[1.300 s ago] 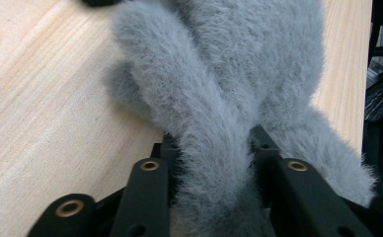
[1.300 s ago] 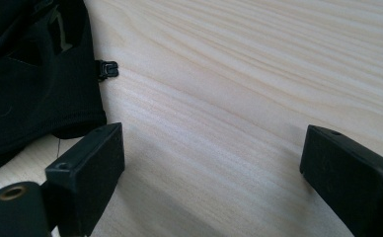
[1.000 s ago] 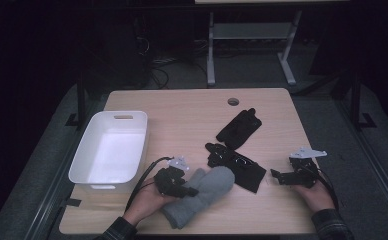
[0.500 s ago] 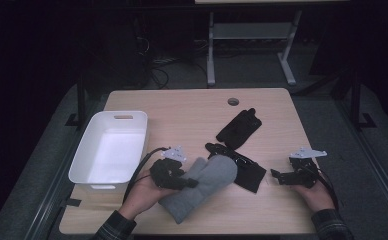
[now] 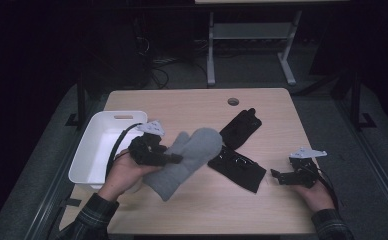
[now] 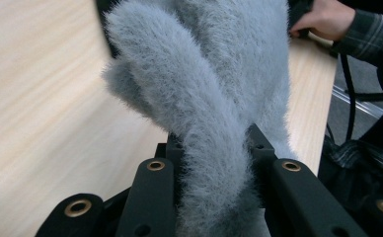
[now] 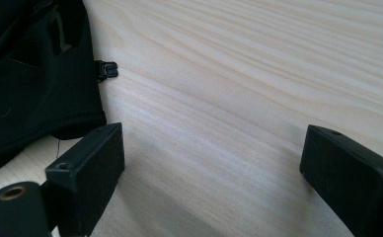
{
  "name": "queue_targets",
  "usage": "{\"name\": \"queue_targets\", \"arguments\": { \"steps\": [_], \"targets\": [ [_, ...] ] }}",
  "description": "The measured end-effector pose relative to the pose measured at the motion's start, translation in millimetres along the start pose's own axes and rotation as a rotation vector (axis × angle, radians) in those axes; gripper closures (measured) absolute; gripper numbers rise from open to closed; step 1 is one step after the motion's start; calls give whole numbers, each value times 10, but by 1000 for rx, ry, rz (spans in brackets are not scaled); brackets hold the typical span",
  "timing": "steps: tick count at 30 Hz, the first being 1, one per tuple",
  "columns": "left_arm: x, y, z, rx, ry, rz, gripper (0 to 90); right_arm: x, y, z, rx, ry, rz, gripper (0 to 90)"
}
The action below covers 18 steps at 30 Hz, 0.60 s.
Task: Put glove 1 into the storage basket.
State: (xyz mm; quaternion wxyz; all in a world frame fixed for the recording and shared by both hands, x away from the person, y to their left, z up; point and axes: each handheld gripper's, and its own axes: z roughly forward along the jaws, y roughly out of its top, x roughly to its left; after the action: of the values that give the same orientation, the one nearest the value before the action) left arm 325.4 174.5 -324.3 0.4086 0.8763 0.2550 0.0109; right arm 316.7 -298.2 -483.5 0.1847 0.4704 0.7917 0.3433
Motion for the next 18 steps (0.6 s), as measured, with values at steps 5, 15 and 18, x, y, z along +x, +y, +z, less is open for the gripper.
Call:
{"name": "queue_targets", "arguments": {
  "steps": [5,15,18],
  "targets": [
    [125,30,-227,-19,41,-14,712,0,0,0,0,0,1,96],
    [408,-79,-695,-52,118,-68,711,0,-1,-1,0,-3,6,96],
    [491,-162,-837,-67,143,-100,710,0,-1,-2,0,-3,7,96]
  ]
}}
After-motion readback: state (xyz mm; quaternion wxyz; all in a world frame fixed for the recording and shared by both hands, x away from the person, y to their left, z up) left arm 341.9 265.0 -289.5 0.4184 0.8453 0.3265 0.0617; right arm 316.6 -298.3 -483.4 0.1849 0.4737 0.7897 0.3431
